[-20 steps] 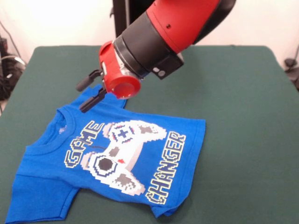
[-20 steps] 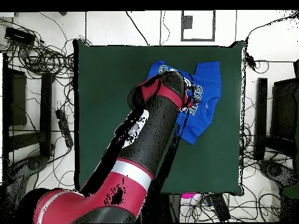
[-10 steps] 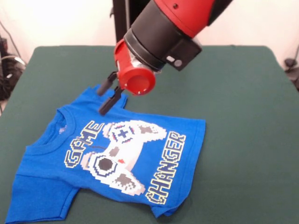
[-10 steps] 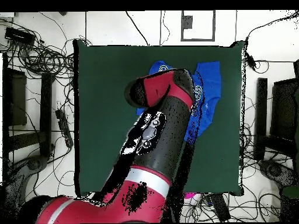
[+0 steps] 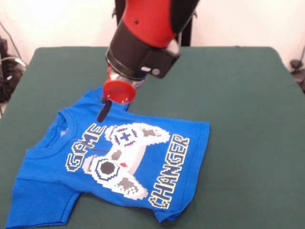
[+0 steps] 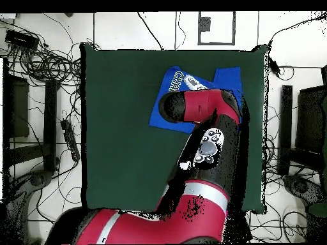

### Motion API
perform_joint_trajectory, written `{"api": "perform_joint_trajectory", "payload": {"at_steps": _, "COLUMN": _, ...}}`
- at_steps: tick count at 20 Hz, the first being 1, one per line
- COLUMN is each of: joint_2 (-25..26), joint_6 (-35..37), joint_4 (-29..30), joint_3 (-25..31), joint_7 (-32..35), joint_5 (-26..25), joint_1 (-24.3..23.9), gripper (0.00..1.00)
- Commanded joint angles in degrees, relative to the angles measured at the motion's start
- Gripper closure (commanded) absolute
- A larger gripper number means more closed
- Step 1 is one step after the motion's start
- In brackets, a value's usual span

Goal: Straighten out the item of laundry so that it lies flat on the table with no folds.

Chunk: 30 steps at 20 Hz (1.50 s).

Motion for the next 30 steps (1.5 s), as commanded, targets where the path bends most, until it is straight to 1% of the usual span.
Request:
{"api": "perform_joint_trajectory", "payload": {"at_steps": 1, "joint_2": 1.1, "joint_6": -2.4, "joint_4": 9.7, "joint_3": 11.0, "joint_7": -13.2, "joint_5": -1.5, "joint_1": 0.4, "gripper": 0.0}}
{"api": "perform_joint_trajectory", "payload": {"at_steps": 5, "joint_2": 1.3, "joint_6": -5.0, "joint_4": 11.0, "joint_3": 11.0, "joint_7": -10.9, "joint_5": -2.8, "joint_1": 0.9, "gripper": 0.0}}
{"api": "perform_joint_trajectory", "payload": {"at_steps": 10, "joint_2": 1.5, "joint_6": -6.8, "joint_4": 12.5, "joint_3": 12.0, "joint_7": -9.8, "joint_5": -3.5, "joint_1": 0.9, "gripper": 0.0}}
{"api": "perform_joint_trajectory", "payload": {"at_steps": 12, "joint_2": 2.2, "joint_6": -7.6, "joint_4": 12.4, "joint_3": 12.1, "joint_7": -9.3, "joint_5": -3.7, "joint_1": 0.8, "gripper": 0.0}}
{"api": "perform_joint_trajectory", "payload": {"at_steps": 17, "joint_2": 5.1, "joint_6": -12.3, "joint_4": 11.6, "joint_3": 11.8, "joint_7": -7.0, "joint_5": -4.8, "joint_1": 0.9, "gripper": 0.0}}
{"api": "perform_joint_trajectory", "payload": {"at_steps": 23, "joint_2": 6.6, "joint_6": -11.6, "joint_4": 11.2, "joint_3": 10.7, "joint_7": -5.8, "joint_5": -5.0, "joint_1": 1.5, "gripper": 0.0}}
{"api": "perform_joint_trajectory", "payload": {"at_steps": 25, "joint_2": 7.1, "joint_6": -10.9, "joint_4": 10.8, "joint_3": 9.0, "joint_7": -4.7, "joint_5": -5.7, "joint_1": 2.4, "gripper": 0.0}}
{"api": "perform_joint_trajectory", "payload": {"at_steps": 30, "joint_2": 7.2, "joint_6": -10.3, "joint_4": 11.1, "joint_3": 6.7, "joint_7": -3.8, "joint_5": -6.8, "joint_1": 3.1, "gripper": 0.0}}
